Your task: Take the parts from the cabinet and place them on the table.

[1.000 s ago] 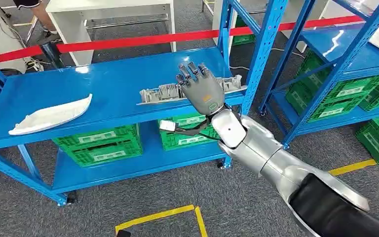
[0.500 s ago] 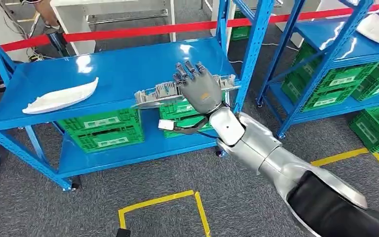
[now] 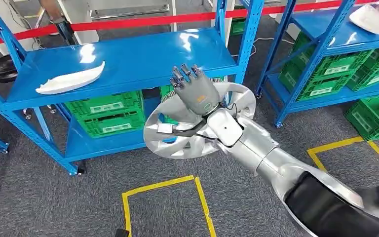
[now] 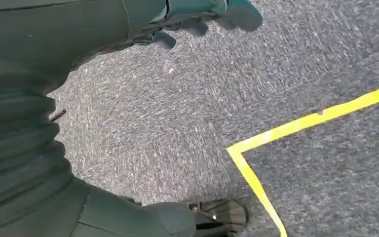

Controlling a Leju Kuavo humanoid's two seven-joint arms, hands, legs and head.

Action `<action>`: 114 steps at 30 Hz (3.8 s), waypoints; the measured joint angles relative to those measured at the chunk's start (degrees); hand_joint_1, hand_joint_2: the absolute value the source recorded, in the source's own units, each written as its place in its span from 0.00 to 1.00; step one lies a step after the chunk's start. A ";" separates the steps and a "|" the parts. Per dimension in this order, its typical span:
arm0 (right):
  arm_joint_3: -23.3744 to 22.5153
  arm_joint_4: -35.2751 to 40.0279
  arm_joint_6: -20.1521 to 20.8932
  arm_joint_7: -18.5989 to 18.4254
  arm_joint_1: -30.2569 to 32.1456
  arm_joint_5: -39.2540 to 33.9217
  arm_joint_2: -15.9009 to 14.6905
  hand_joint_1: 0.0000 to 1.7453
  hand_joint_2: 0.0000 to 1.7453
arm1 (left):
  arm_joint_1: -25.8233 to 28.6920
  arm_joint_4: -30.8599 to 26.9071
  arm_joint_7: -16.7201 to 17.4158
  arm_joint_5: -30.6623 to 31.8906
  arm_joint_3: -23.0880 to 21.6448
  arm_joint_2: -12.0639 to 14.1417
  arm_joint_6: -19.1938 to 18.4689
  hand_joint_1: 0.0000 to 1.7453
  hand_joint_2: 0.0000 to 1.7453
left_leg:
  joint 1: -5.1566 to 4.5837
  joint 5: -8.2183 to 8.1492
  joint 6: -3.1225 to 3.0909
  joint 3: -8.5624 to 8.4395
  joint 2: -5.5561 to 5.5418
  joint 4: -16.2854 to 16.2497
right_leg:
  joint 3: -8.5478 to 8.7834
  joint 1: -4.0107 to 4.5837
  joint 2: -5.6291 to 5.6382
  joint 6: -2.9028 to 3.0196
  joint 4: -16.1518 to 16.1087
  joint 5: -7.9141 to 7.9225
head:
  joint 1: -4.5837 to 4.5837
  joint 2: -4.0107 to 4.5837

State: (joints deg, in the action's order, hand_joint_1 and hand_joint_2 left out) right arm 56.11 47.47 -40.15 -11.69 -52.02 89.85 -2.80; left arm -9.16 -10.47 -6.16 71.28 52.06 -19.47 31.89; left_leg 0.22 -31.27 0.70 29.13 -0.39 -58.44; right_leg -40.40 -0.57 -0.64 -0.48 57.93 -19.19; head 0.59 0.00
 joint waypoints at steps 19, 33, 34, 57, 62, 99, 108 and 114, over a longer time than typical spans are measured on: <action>-1.42 -0.02 -0.04 -1.42 1.69 0.00 0.02 1.00 1.00 | 0.17 0.00 0.48 0.24 0.04 0.28 -0.81 0.00 1.00 | 0.30 3.25 1.22 12.16 0.22 -5.41 | 7.76 0.05 0.14 2.27 0.01 -8.01 | 0.24 0.00; -7.68 1.75 -0.07 8.36 3.31 -0.55 -1.20 1.00 1.00 | -0.12 -0.04 2.17 1.62 -0.04 0.33 -1.60 0.00 1.00 | 0.26 1.69 -1.70 0.62 0.29 0.74 | -0.50 -0.31 0.39 -1.13 0.76 -2.04 | 0.24 0.00; -9.17 2.01 -0.04 10.07 3.82 -0.63 -1.25 1.00 1.00 | -0.12 -0.11 2.71 2.33 -0.24 0.44 -2.57 0.00 1.00 | 0.27 2.44 -2.15 1.56 0.27 0.73 | -1.44 -0.28 0.48 -1.35 3.49 -5.68 | 0.32 0.00; -17.18 6.65 0.00 10.86 4.90 0.00 -4.81 1.00 1.00 | 1.41 -0.61 3.52 5.49 -4.07 2.95 -3.58 0.00 1.00 | 0.42 6.38 1.92 6.50 2.33 -2.96 | 8.52 -0.40 -3.66 1.40 0.14 -9.17 | -0.11 0.00; -17.22 6.82 -0.04 10.99 3.38 0.02 -5.05 1.00 1.00 | 1.28 -0.66 3.98 5.46 -4.15 3.19 -3.52 0.00 1.00 | -0.68 5.46 -0.77 5.92 2.71 -0.07 | 8.38 0.31 -6.16 -0.06 0.00 -9.00 | -0.20 0.00; -21.13 10.95 -0.07 18.55 4.67 -2.05 -6.64 1.00 1.00 | 1.17 -0.74 5.03 3.76 -5.03 3.89 -2.86 0.00 1.00 | -0.13 6.78 -1.60 7.02 0.26 0.09 | 2.10 -0.25 -0.18 -0.82 12.35 -15.36 | -0.98 0.00; -21.59 10.43 -0.02 20.78 4.04 -2.95 -4.72 1.00 1.00 | 1.17 -0.76 4.39 2.86 -5.01 4.44 -2.54 0.00 1.00 | -0.05 7.62 0.28 8.83 -6.54 -1.09 | 5.76 -0.48 3.46 -0.04 2.56 -8.96 | -0.94 0.00; -21.92 10.23 0.00 21.11 3.14 -4.45 -2.93 1.00 1.00 | 1.66 -0.72 4.46 1.16 -5.61 4.85 -2.58 0.00 1.00 | 0.04 1.64 2.00 14.06 -0.58 -11.61 | 5.74 -0.26 -0.34 2.11 1.97 -8.13 | -1.66 0.00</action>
State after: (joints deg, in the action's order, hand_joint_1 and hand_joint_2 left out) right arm 34.19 57.70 -40.15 9.42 -48.88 85.40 -5.73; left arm -7.50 -11.19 -1.70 72.43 46.45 -14.62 29.31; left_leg 0.25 -29.63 2.70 43.19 -0.97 -70.05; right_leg -34.66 -0.83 -0.98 1.63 59.90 -27.32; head -1.07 0.00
